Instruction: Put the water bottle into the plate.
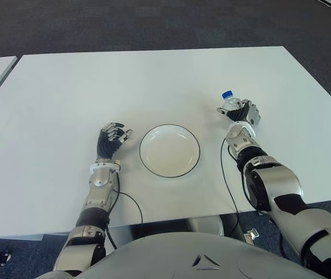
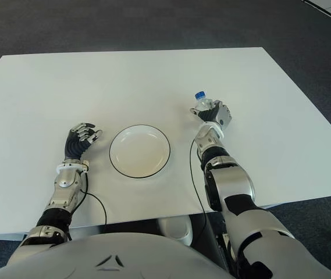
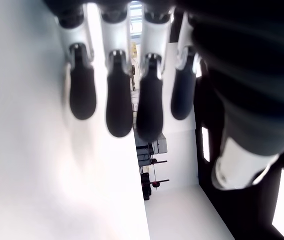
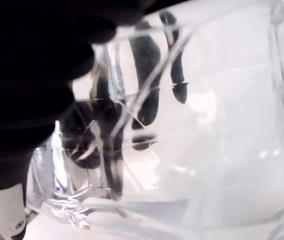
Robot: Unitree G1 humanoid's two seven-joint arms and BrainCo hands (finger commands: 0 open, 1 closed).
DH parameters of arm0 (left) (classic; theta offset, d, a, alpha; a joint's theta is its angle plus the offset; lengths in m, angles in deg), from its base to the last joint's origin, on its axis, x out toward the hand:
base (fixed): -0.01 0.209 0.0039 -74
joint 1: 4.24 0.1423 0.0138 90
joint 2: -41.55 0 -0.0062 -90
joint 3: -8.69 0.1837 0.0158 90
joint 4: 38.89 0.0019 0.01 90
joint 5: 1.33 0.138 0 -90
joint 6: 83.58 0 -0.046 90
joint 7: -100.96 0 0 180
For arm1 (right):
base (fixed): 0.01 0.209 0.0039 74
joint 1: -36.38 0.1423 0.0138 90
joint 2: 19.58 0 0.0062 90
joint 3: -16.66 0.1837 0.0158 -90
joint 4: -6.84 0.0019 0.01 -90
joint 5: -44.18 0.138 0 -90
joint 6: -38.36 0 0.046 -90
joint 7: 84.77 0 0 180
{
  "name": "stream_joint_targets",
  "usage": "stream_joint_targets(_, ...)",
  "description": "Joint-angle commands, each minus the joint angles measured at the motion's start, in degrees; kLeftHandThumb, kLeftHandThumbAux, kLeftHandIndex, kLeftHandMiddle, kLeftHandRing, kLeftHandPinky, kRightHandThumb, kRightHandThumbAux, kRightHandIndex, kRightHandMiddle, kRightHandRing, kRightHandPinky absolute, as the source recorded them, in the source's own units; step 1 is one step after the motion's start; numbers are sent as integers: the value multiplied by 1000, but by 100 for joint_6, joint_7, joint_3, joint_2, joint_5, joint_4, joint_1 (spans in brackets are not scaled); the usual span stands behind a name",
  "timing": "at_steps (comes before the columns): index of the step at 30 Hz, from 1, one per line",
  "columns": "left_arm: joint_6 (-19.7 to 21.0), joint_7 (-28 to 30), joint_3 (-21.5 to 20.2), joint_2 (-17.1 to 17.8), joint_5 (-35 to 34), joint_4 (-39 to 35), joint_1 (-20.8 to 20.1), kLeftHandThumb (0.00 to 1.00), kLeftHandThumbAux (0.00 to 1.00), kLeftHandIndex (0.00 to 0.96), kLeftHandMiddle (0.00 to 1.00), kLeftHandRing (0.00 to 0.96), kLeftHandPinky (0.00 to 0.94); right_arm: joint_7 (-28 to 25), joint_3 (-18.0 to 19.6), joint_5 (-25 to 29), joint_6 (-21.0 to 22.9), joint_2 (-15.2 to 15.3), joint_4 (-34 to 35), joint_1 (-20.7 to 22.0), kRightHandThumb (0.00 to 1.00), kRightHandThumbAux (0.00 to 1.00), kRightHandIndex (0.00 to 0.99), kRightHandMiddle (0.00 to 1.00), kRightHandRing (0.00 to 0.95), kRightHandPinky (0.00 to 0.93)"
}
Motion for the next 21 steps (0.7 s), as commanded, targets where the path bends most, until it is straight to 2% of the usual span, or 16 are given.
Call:
stream_joint_targets(1, 471, 25, 9, -96, -56, 173, 267, 709, 715, 433, 601, 582, 553, 242, -122, 50, -333, -192, -55, -290, 697, 728, 438, 872, 869, 871)
stream_joint_targets(4, 486, 47, -3, -114, -86, 136, 287, 708, 716, 433, 597, 577, 548, 454, -247, -8, -689, -189, 17, -315, 697, 728, 438, 876, 874, 875)
stream_joint_targets(7, 484, 71, -10, -137, -126, 94, 307, 708, 715, 432, 596, 576, 549, 939, -520, -218, -1158, -276, 305, -345, 698, 728, 438, 874, 877, 878)
stream_joint_targets(13, 518, 73, 9, -146, -128, 46, 318, 707, 715, 432, 599, 583, 558, 1520, -921, -523, -1469, -457, 705, -363, 698, 729, 438, 875, 881, 879)
stream_joint_targets(21, 503, 27, 34, -150, -72, 51, 318, 708, 715, 433, 603, 586, 557, 1636, -1433, -859, -2097, -541, 1280, -550, 699, 729, 437, 887, 890, 879)
